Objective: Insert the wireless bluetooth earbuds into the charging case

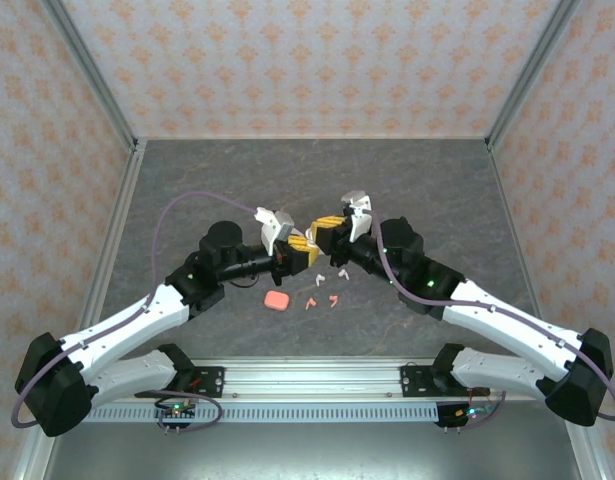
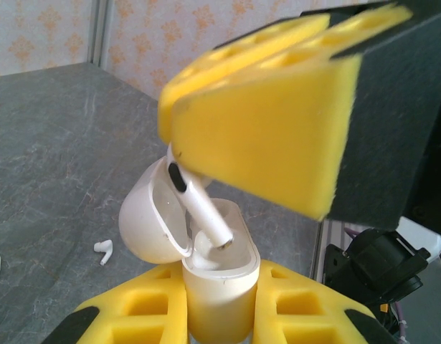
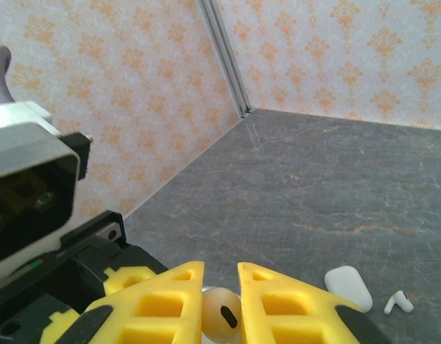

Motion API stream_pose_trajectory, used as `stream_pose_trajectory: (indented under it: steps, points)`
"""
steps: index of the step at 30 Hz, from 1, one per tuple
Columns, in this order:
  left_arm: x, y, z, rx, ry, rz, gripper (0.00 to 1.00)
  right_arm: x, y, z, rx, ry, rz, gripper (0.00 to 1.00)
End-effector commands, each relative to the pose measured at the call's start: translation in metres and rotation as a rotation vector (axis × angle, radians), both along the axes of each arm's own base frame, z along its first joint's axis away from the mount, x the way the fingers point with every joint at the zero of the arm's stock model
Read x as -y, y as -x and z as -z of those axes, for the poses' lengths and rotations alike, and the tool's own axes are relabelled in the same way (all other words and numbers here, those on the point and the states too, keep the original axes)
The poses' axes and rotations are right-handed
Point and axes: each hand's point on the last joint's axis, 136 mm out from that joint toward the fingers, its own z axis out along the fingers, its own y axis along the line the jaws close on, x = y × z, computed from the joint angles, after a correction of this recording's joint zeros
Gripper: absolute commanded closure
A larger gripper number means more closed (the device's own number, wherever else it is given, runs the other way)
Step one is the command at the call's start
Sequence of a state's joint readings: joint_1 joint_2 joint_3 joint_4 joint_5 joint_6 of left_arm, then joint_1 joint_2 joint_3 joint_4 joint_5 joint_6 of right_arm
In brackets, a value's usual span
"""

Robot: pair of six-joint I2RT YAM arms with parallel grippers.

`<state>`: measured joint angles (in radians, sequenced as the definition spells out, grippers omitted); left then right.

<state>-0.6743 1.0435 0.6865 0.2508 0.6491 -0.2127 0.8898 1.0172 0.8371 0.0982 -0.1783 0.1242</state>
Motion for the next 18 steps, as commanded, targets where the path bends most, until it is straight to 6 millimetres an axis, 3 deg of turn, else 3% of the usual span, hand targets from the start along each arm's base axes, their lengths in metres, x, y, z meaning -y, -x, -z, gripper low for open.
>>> stream_pose_trajectory:
  steps: [1,18]
  points:
    - [0.002,0.002,-0.029,0.058,0.052,0.006,1.00,0.003,0.002,-0.004,0.032,-0.006,0.005,0.84]
    - [-0.002,0.003,-0.028,0.062,0.054,-0.007,1.00,-0.006,0.017,0.005,-0.031,-0.024,-0.088,0.84]
